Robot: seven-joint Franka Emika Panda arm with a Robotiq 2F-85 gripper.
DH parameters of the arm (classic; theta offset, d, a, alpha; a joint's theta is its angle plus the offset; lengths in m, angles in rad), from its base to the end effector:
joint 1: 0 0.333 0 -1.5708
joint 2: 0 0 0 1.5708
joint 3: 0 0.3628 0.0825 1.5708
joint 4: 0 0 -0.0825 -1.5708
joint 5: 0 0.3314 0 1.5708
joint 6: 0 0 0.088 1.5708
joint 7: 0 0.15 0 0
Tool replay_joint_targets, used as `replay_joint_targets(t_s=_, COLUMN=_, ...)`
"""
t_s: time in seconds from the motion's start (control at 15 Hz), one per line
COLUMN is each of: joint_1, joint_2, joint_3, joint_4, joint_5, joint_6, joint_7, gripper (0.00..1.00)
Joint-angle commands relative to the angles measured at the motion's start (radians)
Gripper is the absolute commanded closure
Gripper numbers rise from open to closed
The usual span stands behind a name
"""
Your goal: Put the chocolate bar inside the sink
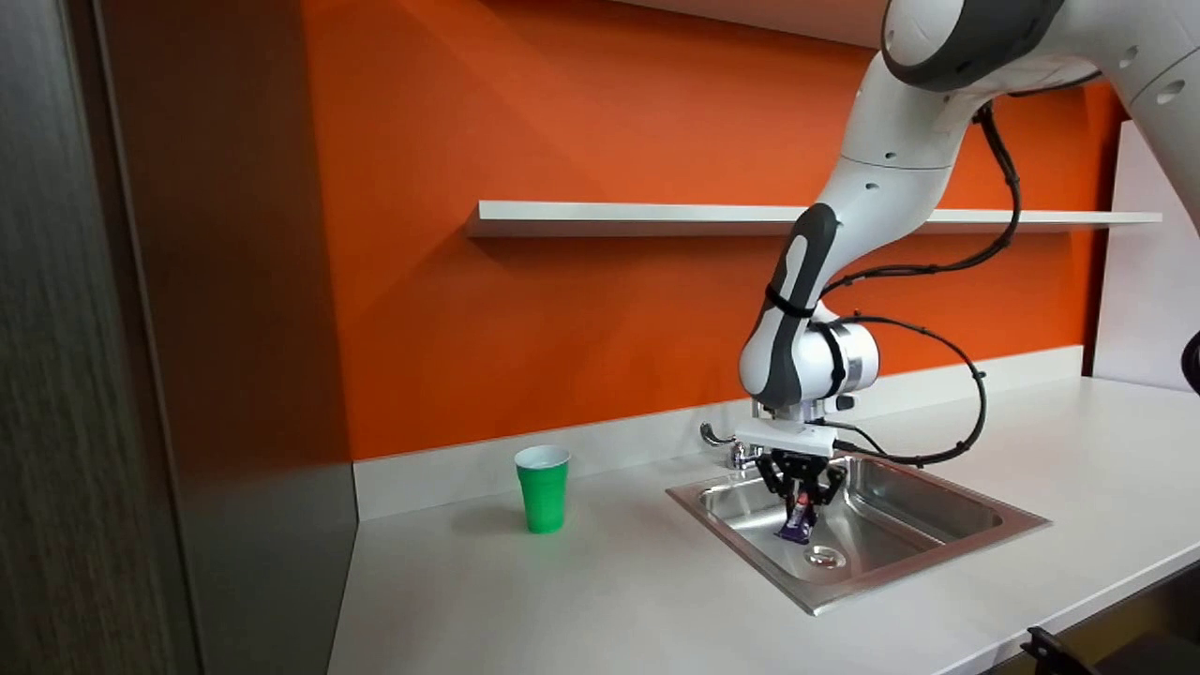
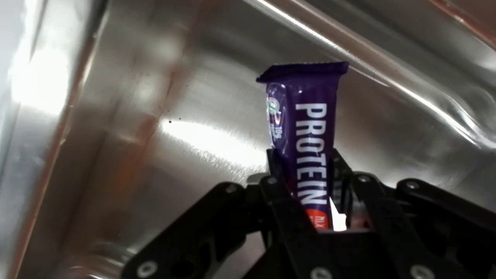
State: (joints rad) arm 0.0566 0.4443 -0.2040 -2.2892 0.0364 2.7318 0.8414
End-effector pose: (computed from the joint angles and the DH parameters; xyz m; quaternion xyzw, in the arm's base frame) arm 0.5206 -0.0788 0.2083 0.8764 -0.4802 0.0163 0.0326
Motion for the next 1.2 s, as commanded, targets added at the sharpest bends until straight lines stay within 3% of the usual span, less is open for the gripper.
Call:
replay_joint_targets(t_s=0.0, joint_1=-0.011, joint_2=0.088, joint_3=0.014, joint_4=0.063, joint_5=0.049, joint_6=0.029, joint_7=-0.010, gripper=0.92)
replay_joint_targets(t_s=0.53, joint_1=-0.017, joint_2=0.241, joint_3=0.034, joint_4=0.156, joint_5=0.130, joint_6=0.054, joint_7=-0.028, gripper=0.92)
replay_joint_targets(t_s=1.07, joint_1=-0.010, joint_2=0.304, joint_3=0.027, joint_4=0.200, joint_5=0.153, joint_6=0.055, joint_7=-0.025, gripper=0.92)
replay_joint_targets(t_s=1.13, joint_1=-0.010, joint_2=0.307, joint_3=0.026, joint_4=0.202, joint_5=0.154, joint_6=0.054, joint_7=-0.025, gripper=0.59)
